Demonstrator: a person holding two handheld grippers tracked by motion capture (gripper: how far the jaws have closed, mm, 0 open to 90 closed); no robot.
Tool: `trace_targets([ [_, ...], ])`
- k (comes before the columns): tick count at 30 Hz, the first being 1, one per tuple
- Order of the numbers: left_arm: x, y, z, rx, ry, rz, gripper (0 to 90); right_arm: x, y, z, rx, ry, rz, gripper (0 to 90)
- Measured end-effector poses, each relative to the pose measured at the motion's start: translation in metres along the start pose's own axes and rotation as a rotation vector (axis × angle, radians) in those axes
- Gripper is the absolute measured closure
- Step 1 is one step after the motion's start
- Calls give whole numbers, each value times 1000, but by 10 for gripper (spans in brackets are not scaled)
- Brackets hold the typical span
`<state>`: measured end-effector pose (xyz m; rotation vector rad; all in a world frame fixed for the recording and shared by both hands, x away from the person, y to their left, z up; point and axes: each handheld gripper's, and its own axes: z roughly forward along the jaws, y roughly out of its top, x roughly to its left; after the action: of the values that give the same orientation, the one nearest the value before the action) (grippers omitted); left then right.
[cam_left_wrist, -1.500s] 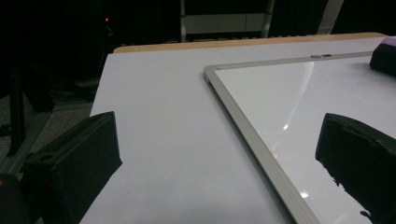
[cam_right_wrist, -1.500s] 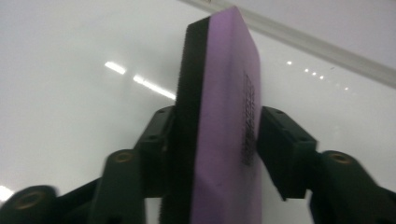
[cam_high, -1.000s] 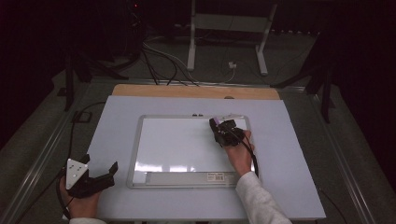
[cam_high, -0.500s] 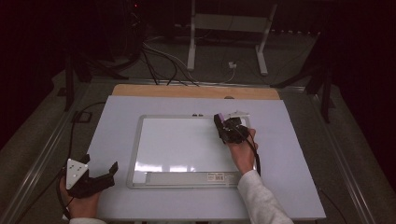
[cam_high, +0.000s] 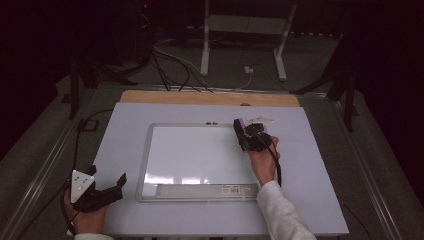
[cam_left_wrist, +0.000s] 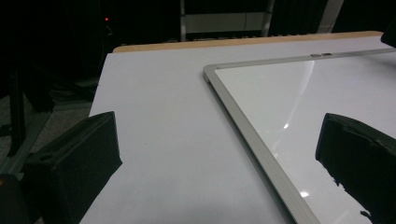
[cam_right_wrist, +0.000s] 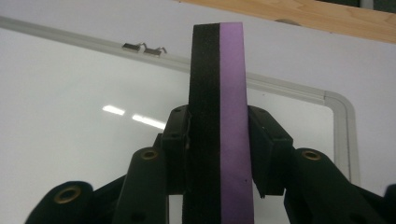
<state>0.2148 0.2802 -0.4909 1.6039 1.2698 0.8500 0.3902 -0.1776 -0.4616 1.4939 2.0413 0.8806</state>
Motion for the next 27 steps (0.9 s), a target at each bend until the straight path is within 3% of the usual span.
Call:
trace_targets([
  [9, 0, 0, 0, 0, -1, 1, 6, -15, 3, -4, -12, -6, 56, 631],
  [27, 0, 0, 1, 4, 3, 2, 6, -46, 9, -11, -27, -53, 112, 631],
])
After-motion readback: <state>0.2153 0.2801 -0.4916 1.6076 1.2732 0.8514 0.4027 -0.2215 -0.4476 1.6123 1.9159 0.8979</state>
